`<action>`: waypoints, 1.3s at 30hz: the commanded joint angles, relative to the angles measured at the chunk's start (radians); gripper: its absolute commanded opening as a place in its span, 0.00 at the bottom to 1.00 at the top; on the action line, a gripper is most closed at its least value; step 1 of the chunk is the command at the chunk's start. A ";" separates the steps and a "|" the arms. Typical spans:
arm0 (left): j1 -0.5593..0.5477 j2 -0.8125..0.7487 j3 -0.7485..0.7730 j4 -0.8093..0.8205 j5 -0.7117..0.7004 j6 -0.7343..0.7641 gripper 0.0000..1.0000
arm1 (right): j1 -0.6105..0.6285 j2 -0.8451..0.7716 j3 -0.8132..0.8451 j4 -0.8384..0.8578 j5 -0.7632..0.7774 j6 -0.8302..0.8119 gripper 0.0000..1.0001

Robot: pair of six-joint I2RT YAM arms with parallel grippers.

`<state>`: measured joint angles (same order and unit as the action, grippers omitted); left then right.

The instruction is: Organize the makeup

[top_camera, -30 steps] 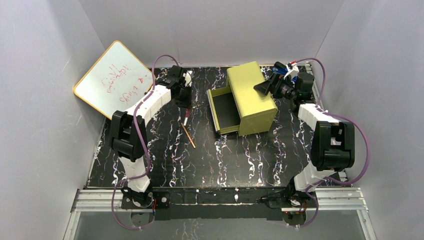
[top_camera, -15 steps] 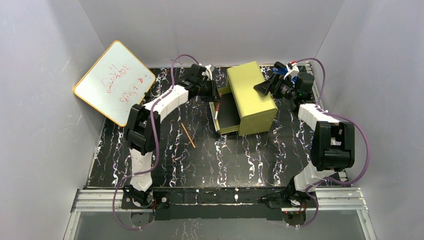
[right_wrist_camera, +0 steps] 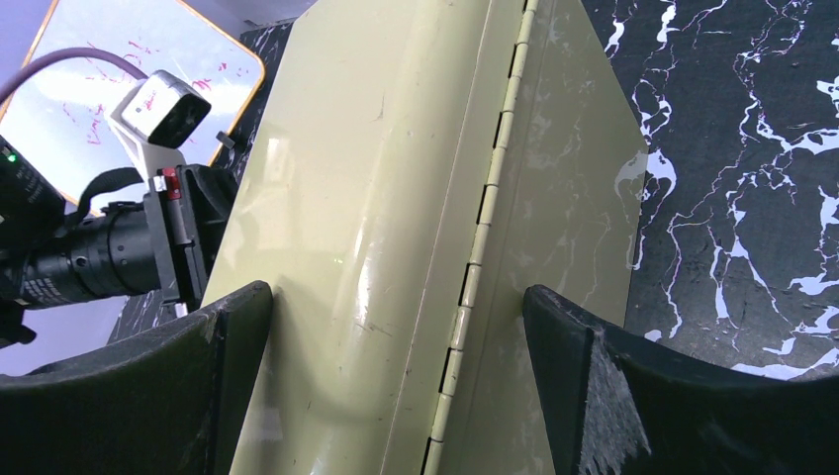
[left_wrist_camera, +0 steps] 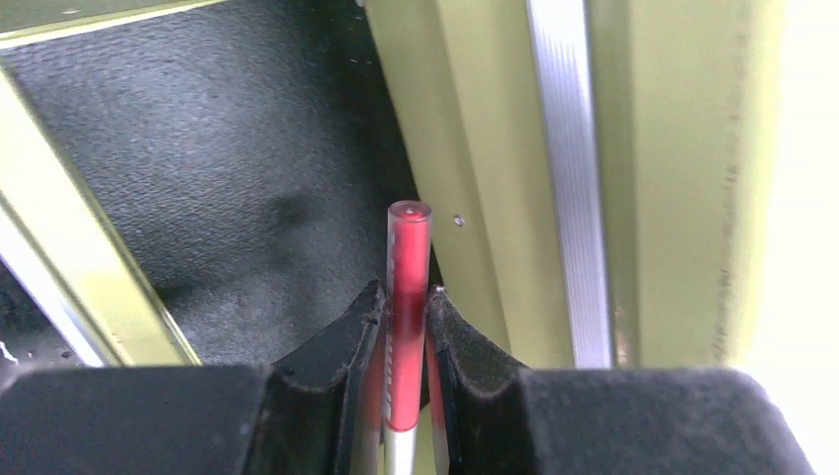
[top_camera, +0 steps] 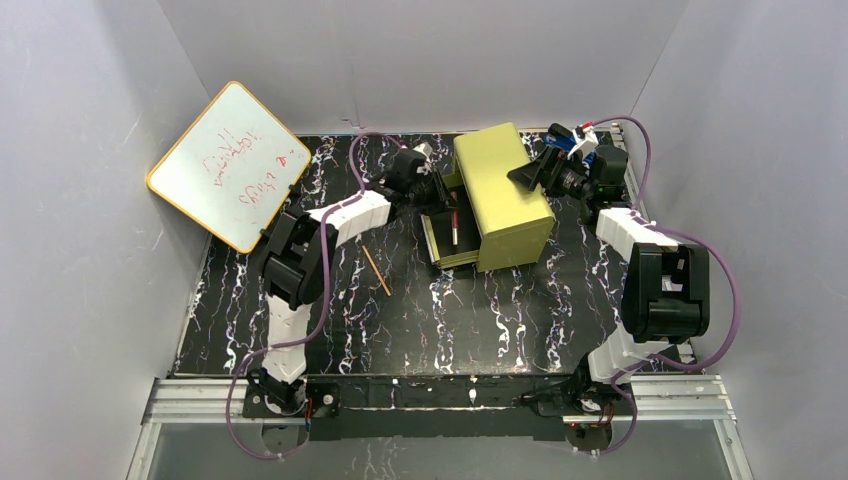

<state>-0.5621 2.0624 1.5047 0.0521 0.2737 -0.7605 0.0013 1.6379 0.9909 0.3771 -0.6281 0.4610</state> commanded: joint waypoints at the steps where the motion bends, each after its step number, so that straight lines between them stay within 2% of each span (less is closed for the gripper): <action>1: 0.004 -0.045 -0.061 0.118 -0.095 -0.079 0.00 | 0.007 0.055 -0.082 -0.242 0.055 -0.120 1.00; 5: 0.002 -0.055 -0.126 0.202 -0.126 -0.129 0.00 | 0.007 0.054 -0.082 -0.242 0.054 -0.121 1.00; 7: 0.002 -0.051 -0.132 0.219 -0.125 -0.142 0.12 | 0.007 0.054 -0.083 -0.243 0.055 -0.121 1.00; 10: 0.001 -0.053 -0.128 0.231 -0.125 -0.139 0.43 | 0.008 0.055 -0.081 -0.244 0.054 -0.121 1.00; 11: 0.001 -0.055 -0.125 0.239 -0.121 -0.133 0.50 | 0.007 0.055 -0.081 -0.244 0.054 -0.120 1.00; 13: 0.001 -0.062 -0.109 0.250 -0.110 -0.108 0.58 | 0.007 0.057 -0.081 -0.245 0.054 -0.122 1.00; 15: 0.002 -0.074 -0.078 0.243 -0.105 -0.078 0.61 | 0.007 0.059 -0.081 -0.245 0.054 -0.122 1.00; 18: 0.004 -0.086 0.025 0.134 -0.102 0.015 0.62 | 0.008 0.060 -0.079 -0.247 0.055 -0.123 1.00; 21: 0.005 -0.105 0.180 -0.152 -0.139 0.188 0.57 | 0.007 0.061 -0.077 -0.249 0.057 -0.125 1.00; 25: 0.007 -0.144 0.366 -0.501 -0.298 0.435 0.55 | 0.007 0.067 -0.077 -0.246 0.057 -0.125 1.00; 28: 0.025 -0.186 0.404 -0.684 -0.418 0.547 0.43 | 0.008 0.076 -0.077 -0.239 0.052 -0.122 1.00; 29: 0.033 -0.211 0.390 -0.720 -0.446 0.566 0.38 | 0.007 0.077 -0.077 -0.239 0.051 -0.121 1.00; 32: 0.064 -0.296 0.280 -0.782 -0.484 0.593 0.37 | 0.008 0.076 -0.075 -0.239 0.050 -0.119 1.00; 35: 0.096 -0.408 0.085 -0.772 -0.451 0.579 0.36 | 0.008 0.075 -0.074 -0.241 0.049 -0.120 1.00; 39: 0.135 -0.470 -0.148 -0.764 -0.354 0.535 0.33 | 0.008 0.070 -0.079 -0.241 0.051 -0.119 1.00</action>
<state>-0.4564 1.6207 1.5360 -0.6163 -0.1352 -0.2230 0.0021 1.6371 0.9894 0.3786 -0.6254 0.4610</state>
